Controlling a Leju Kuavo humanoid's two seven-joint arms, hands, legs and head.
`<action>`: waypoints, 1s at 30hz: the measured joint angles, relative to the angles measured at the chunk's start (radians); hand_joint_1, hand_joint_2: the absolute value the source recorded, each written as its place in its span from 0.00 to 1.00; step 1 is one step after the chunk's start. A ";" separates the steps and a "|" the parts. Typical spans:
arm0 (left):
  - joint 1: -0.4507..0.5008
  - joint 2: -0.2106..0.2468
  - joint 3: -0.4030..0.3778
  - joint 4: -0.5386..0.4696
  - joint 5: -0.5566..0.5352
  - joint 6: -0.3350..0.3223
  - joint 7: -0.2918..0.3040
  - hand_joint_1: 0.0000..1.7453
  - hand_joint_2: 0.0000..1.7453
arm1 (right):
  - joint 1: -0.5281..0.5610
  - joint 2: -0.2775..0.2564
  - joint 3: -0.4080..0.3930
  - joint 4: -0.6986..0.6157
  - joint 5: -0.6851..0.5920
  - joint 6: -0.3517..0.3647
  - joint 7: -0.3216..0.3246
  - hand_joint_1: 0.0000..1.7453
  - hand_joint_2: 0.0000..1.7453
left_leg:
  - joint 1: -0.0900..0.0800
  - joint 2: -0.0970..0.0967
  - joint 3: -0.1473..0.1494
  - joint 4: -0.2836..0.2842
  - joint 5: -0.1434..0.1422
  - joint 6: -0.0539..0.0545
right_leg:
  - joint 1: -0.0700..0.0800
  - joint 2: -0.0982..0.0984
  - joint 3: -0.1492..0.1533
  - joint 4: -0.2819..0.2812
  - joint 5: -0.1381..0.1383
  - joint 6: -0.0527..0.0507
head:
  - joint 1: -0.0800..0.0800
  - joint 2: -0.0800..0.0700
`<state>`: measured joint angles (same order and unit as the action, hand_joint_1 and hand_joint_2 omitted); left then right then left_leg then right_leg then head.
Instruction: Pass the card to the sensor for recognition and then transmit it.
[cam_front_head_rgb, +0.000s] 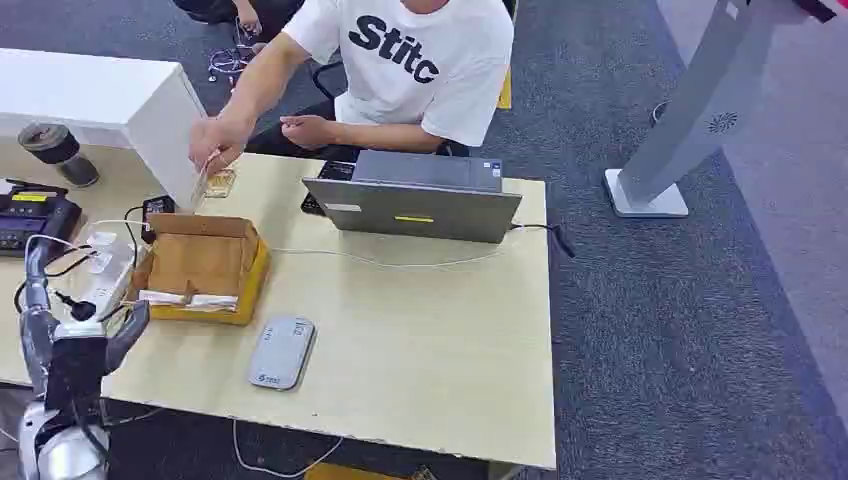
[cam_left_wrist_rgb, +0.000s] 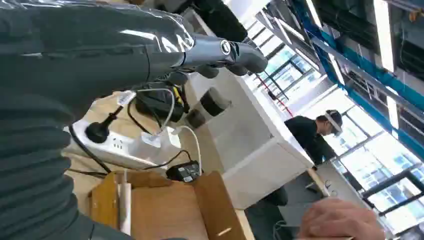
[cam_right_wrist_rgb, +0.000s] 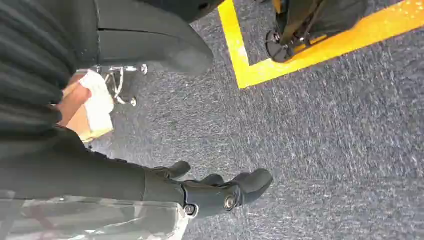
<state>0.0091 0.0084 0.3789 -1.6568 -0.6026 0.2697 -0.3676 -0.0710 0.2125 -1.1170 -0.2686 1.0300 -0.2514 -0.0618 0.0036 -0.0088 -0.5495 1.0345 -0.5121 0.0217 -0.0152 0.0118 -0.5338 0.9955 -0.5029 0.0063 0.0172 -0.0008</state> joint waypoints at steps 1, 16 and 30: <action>-0.024 0.011 -0.013 0.013 -0.020 -0.001 0.025 0.00 1.00 | -0.001 0.000 0.000 0.000 0.006 0.003 0.004 0.00 1.00 | 0.000 0.000 0.000 0.000 0.000 0.000 | 0.000 0.000 0.000 0.000 0.000 0.000 | 0.000 0.000; -0.185 0.098 -0.098 0.172 -0.050 -0.040 0.106 0.00 1.00 | -0.001 -0.007 0.000 0.007 0.017 0.007 0.028 0.00 1.00 | 0.000 0.003 0.000 0.000 0.000 0.000 | 0.000 0.002 -0.001 0.000 0.000 -0.001 | 0.000 0.000; -0.307 0.125 -0.151 0.317 -0.105 -0.056 0.153 1.00 1.00 | -0.002 -0.009 0.000 0.013 0.055 0.031 0.053 0.00 1.00 | 0.000 0.003 -0.001 0.000 0.001 0.000 | 0.000 0.002 -0.001 0.001 0.001 -0.001 | 0.000 0.000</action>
<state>-0.2982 0.1332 0.2281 -1.3394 -0.7080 0.2136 -0.2144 -0.0735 0.2033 -1.1170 -0.2556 1.0845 -0.2209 -0.0087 0.0038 -0.0060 -0.5502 1.0345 -0.5115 0.0217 -0.0150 0.0139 -0.5349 0.9961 -0.5021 0.0054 0.0168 -0.0008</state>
